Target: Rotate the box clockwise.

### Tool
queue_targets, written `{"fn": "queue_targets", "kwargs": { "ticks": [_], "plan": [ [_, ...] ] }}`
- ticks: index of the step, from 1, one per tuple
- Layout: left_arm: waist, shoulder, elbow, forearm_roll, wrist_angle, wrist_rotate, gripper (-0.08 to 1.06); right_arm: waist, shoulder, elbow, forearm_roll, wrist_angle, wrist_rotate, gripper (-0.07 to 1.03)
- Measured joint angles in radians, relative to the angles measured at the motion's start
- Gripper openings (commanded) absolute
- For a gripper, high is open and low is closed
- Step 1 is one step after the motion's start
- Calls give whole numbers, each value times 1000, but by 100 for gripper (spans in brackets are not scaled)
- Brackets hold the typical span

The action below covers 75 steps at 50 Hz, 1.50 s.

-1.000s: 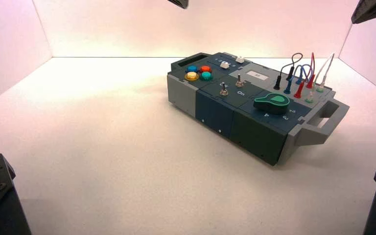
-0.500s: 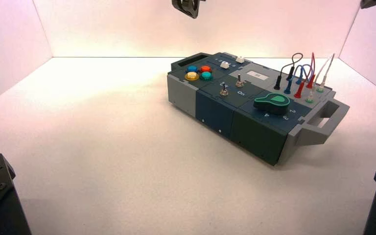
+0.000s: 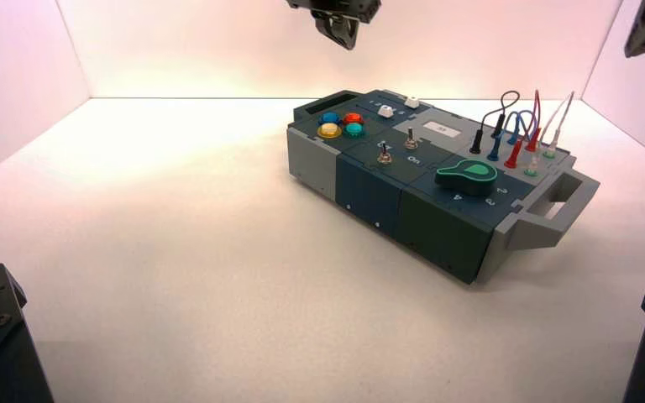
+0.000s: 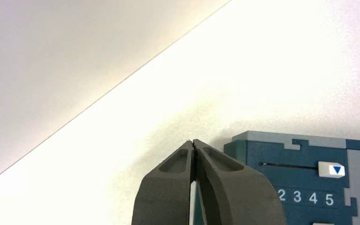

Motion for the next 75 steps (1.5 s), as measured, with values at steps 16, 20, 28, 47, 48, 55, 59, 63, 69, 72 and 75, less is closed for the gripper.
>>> {"fn": "queue_targets", "kwargs": {
  "ticks": [16,20,28,47,48,55,59,63,69,72,75],
  "plan": [
    [-9,6,-12,0,18,2,-3,-84,91,-11,-61,-60,0,-2],
    [-9,5,-6,0,17,2,-3,-86,143,-12,-63,-91,0,-2],
    [-9,-15,21,0,17,18,-3,-87,253,-20,-64,-160,0,-2],
    [-9,-109,87,0,17,43,-3,-176,400,-121,-129,-195,0,-2],
    [-9,-117,94,0,18,44,-3,-190,417,-129,-137,-198,-2,-2],
    [-9,-133,109,0,18,44,-3,-206,469,-143,-143,-207,-2,-2],
    [-9,-143,110,0,18,44,-3,-206,522,-152,-144,-215,-3,-2],
    [-9,-149,112,0,17,44,-3,-206,575,-163,-143,-218,-2,-2],
    [-9,-160,112,0,17,46,-3,-206,638,-179,-144,-221,-3,-2],
    [-9,-167,112,0,17,49,-3,-206,661,-187,-144,-221,-3,-2],
    [-9,-170,112,2,17,51,-3,-206,686,-202,-143,-224,-3,-2]
  ]
}}
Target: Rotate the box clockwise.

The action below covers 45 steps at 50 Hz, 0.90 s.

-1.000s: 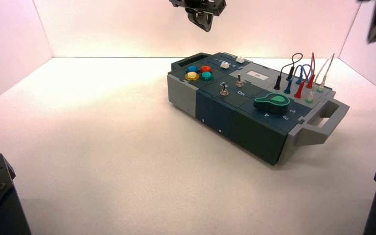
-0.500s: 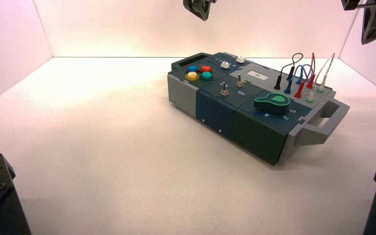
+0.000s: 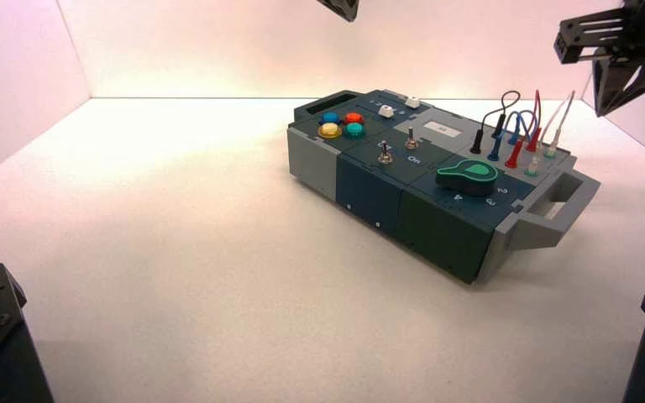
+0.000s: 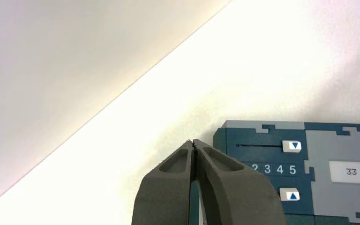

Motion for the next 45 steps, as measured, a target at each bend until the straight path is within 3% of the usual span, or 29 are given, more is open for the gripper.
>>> {"fn": "queue_targets", "kwargs": {
  "ticks": [33,45],
  "plan": [
    [0,-46,17,-2,-2,2,-3,2,150,-26,3,-15,-3,-2],
    [3,-63,32,-2,-3,2,-3,44,163,-28,11,-3,-6,-2]
  ]
}}
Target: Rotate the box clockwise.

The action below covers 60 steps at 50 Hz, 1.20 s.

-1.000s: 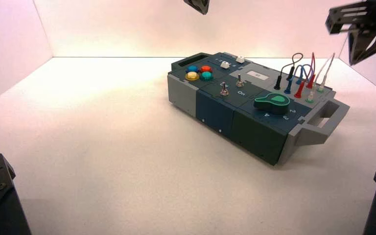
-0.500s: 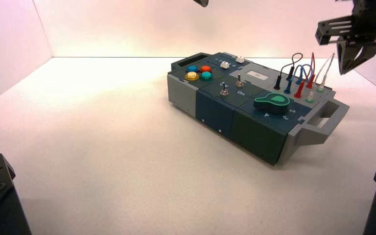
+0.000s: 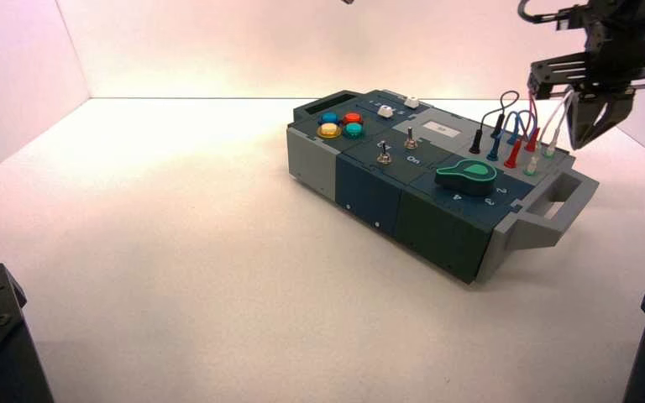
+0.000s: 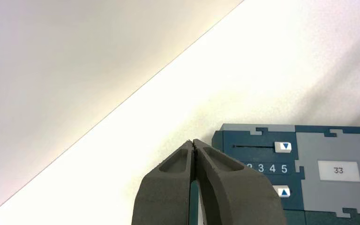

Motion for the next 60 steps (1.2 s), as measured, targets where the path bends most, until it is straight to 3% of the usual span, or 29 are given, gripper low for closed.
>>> {"fn": "queue_targets", "kwargs": {
  "ticks": [9,39,51,60],
  "plan": [
    [11,-18,0,0,0,2,-3,43,3,6,2,12,-2,-2],
    [37,-18,0,0,2,14,-3,69,69,-14,2,41,-14,-2],
    [57,-18,0,0,0,20,-3,140,118,-15,5,66,-21,-2],
    [64,-18,-12,0,0,23,-3,153,121,-21,20,71,-46,-2]
  ]
}}
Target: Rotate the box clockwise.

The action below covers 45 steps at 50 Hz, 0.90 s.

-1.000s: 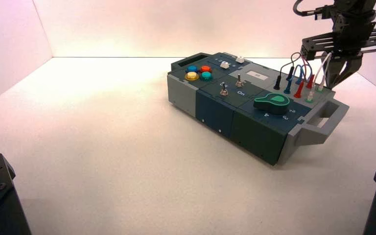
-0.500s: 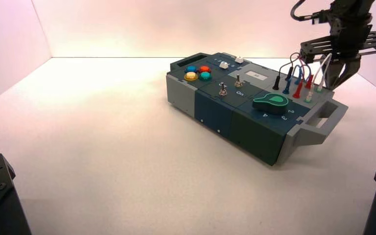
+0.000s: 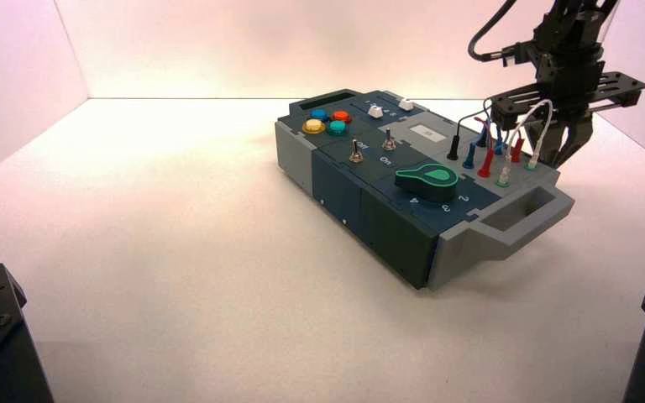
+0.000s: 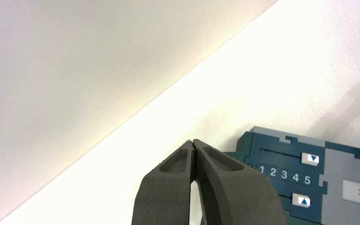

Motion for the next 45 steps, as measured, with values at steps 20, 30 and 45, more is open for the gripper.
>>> {"fn": "queue_targets", "kwargs": {
  "ticks": [20,30,45],
  "plan": [
    [12,0,-26,0,2,0,-3,81,2,-5,103,28,-77,-2],
    [23,0,-49,0,6,2,-3,147,3,-3,123,60,-83,-2],
    [28,0,-91,2,25,2,-3,239,3,-6,160,104,-84,-2]
  ]
}}
